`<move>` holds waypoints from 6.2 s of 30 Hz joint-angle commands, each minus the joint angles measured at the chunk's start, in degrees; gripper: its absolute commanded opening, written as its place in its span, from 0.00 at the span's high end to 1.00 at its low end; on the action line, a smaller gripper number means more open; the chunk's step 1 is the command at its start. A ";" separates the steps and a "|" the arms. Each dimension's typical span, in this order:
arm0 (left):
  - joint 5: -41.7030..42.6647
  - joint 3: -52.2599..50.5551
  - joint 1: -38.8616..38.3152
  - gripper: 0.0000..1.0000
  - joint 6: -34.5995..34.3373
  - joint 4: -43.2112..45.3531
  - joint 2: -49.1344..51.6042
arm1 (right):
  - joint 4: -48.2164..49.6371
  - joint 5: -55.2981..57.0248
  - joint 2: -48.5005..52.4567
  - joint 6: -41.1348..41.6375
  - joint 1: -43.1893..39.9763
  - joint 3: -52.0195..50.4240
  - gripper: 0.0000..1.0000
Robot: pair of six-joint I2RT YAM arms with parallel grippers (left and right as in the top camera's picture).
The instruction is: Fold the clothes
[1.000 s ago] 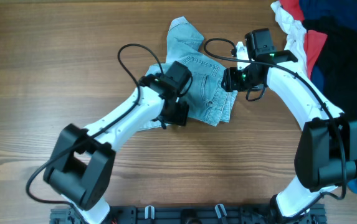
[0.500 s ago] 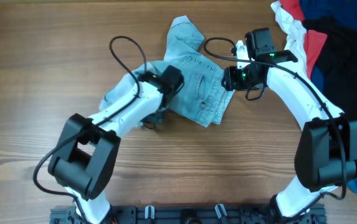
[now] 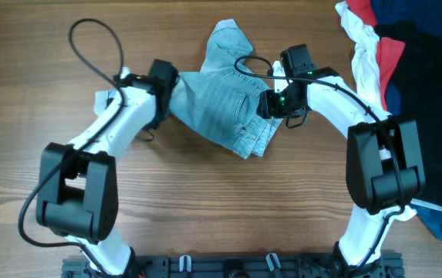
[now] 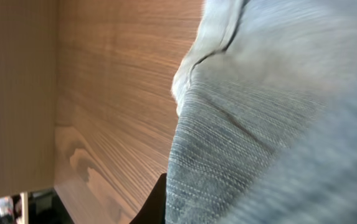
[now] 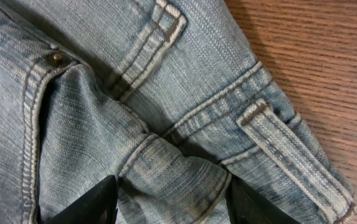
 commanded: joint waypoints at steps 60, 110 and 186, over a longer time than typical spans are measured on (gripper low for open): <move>46.29 0.63 18.80 0.96 29.79 31.10 9.03 | -17.51 -7.93 -22.40 -20.83 -0.04 7.56 0.96; 40.33 1.38 18.75 0.96 10.08 65.96 6.38 | 15.10 4.74 19.37 -8.04 -5.97 35.54 0.96; 23.50 22.16 7.82 0.96 6.12 -26.58 -9.84 | -21.79 4.63 2.89 -7.52 -7.13 33.42 0.01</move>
